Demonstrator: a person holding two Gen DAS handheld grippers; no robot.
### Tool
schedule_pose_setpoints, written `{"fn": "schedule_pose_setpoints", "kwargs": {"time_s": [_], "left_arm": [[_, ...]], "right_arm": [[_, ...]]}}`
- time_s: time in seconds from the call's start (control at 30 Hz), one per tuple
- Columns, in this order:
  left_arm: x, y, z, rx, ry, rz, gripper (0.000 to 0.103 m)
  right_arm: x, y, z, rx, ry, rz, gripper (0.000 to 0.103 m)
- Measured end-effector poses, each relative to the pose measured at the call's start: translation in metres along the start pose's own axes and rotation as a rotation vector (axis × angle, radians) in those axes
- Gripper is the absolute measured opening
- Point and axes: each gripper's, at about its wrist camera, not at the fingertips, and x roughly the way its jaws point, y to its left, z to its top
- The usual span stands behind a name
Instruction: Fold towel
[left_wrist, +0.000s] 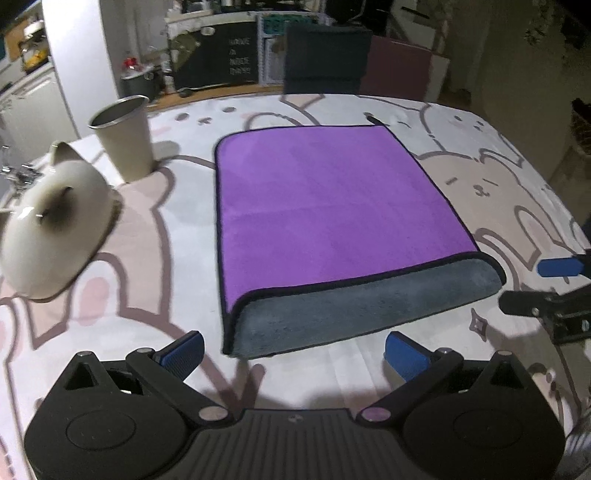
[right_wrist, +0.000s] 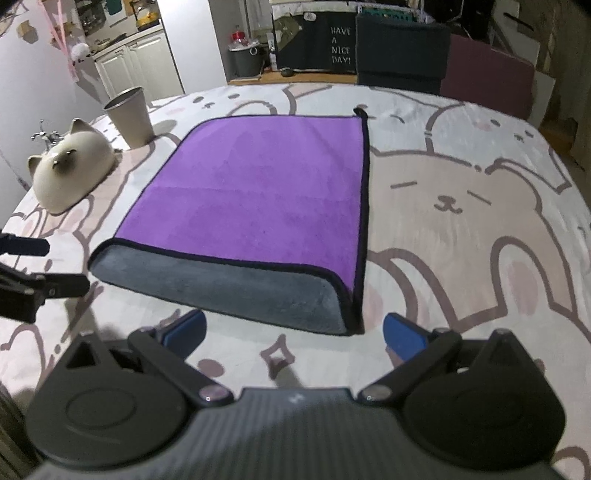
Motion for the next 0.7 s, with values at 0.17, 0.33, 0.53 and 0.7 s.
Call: {"fn": "schedule_pose_setpoints", "kwargs": {"time_s": [0.17,0.33,0.53,0.7], "left_arm": [[0.014,0.010,0.001,0.015,-0.026,-0.042,0.103],[0.025,0.024,0.002,0.008,-0.042,-0.072,0.103],[0.029,0.040,0.004,0.022,-0.086,-0.108,0.103],[0.032,0.050,0.010,0.005,-0.071,-0.156,0.103]], "right_arm": [[0.017,-0.012,0.001,0.032,-0.002,0.008,0.102],[0.026,-0.028,0.000,0.088,-0.050,0.064,0.102],[0.030,-0.044,0.002,0.120,-0.117,0.087,0.103],[0.030,-0.052,0.005,0.132,-0.157,0.039,0.103]]}}
